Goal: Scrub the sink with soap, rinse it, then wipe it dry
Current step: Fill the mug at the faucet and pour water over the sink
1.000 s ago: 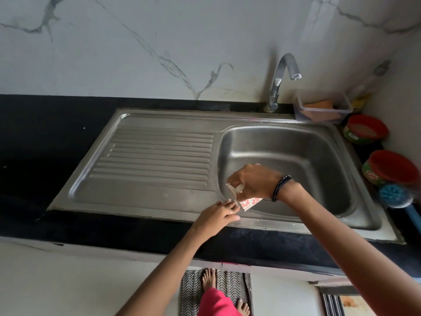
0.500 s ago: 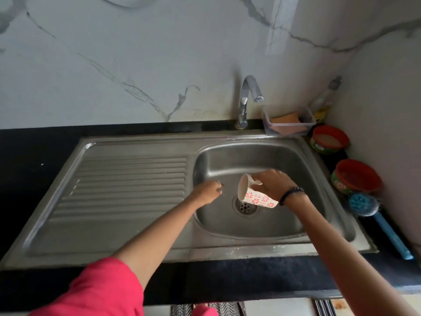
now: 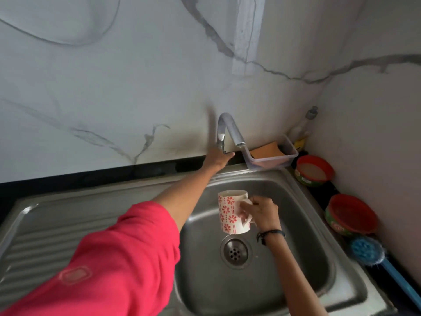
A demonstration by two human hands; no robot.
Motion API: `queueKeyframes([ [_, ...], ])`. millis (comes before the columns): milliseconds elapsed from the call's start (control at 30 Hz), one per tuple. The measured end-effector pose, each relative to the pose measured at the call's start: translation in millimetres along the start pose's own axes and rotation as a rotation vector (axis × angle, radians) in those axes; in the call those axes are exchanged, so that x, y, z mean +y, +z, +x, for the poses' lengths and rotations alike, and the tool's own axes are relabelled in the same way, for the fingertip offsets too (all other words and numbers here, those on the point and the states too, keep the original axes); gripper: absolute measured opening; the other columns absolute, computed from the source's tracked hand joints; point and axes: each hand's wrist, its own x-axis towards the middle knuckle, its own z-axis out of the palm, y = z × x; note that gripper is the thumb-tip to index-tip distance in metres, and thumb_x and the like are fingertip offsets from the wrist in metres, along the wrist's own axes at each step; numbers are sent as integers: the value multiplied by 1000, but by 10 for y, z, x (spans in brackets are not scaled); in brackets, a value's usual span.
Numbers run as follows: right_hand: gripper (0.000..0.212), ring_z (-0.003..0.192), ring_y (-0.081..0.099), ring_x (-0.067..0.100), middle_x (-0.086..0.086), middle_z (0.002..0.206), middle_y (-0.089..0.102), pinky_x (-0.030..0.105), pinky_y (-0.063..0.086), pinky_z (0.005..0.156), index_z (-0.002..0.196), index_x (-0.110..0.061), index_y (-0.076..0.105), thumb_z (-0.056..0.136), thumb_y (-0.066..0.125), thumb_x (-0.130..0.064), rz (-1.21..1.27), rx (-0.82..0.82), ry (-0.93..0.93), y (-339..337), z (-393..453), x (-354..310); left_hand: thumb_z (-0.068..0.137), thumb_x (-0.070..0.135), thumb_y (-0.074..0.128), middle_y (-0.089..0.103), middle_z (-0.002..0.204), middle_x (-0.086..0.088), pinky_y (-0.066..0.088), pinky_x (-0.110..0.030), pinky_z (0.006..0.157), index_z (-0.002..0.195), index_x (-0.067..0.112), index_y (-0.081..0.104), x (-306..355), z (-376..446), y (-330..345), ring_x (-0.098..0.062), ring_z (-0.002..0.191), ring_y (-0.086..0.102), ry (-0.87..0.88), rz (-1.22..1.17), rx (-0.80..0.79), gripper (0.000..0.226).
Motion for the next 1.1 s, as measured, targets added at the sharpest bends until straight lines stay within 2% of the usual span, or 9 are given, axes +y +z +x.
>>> queueKeyframes([
  [133, 30, 64, 57, 16, 10, 66, 68, 37, 53, 66, 52, -14, 54, 79, 65, -13, 187, 45, 54, 66, 153, 95, 92, 17, 53, 64, 105, -13, 53, -32, 75, 109, 0, 57, 61, 291, 103, -27, 92, 64, -38, 23, 101, 25],
  [200, 28, 63, 56, 15, 8, 66, 67, 30, 49, 61, 54, -16, 56, 80, 65, -10, 255, 61, 32, 89, 207, 125, 90, 3, 53, 64, 107, -11, 54, -28, 78, 109, -2, 57, 14, 383, 114, -25, 93, 64, -88, -63, 125, 20],
  [267, 24, 63, 55, 13, 4, 68, 64, 18, 45, 53, 59, -20, 58, 79, 67, -9, 326, 64, 9, 104, 266, 156, 91, 3, 54, 63, 108, -11, 52, -23, 75, 111, -5, 58, -57, 408, 119, -25, 94, 64, -151, -180, 133, 22],
  [367, 21, 66, 57, 12, -1, 65, 63, 20, 45, 56, 63, -22, 63, 77, 70, -8, 416, 73, -7, 132, 355, 249, 96, 5, 48, 61, 114, -26, 55, -32, 77, 118, -8, 54, -206, 403, 130, -28, 82, 65, -353, -549, 77, 27],
  [467, 14, 69, 62, 6, -5, 68, 68, 21, 50, 63, 78, -24, 70, 76, 73, -11, 474, 21, -43, 172, 453, 343, 96, 3, 46, 57, 120, -30, 50, -36, 89, 122, -11, 49, -309, 375, 173, -35, 105, 61, -482, -801, 52, 30],
  [567, 35, 86, 64, 4, 0, 90, 73, 19, 53, 77, 104, -21, 70, 69, 73, -25, 473, -37, -95, 249, 547, 427, 94, -3, 46, 53, 125, -30, 46, -37, 98, 117, -13, 50, -306, 369, 178, -35, 116, 55, -490, -976, 76, 26],
  [733, 64, 109, 62, 12, 2, 111, 70, 32, 51, 93, 119, -18, 65, 62, 68, -47, 457, -53, -114, 372, 580, 569, 91, -6, 48, 55, 113, -26, 41, -38, 103, 81, -3, 52, -341, 373, 173, -34, 120, 52, -515, -1092, 56, 11],
  [933, 29, 115, 58, 9, 1, 122, 64, 24, 49, 94, 91, -55, 66, 65, 70, -41, 517, -72, -177, 402, 593, 573, 91, -5, 50, 60, 88, -17, 47, -36, 96, 79, 0, 52, -266, 359, 205, -32, 115, 56, -536, -1089, 126, 13],
  [1100, 26, 115, 59, 16, 7, 126, 62, 17, 50, 88, 88, -34, 72, 78, 73, -10, 528, -116, -232, 428, 722, 652, 91, -3, 51, 62, 94, -19, 48, -34, 86, 84, -2, 54, -253, 361, 210, -32, 115, 56, -548, -1086, 158, 8],
])
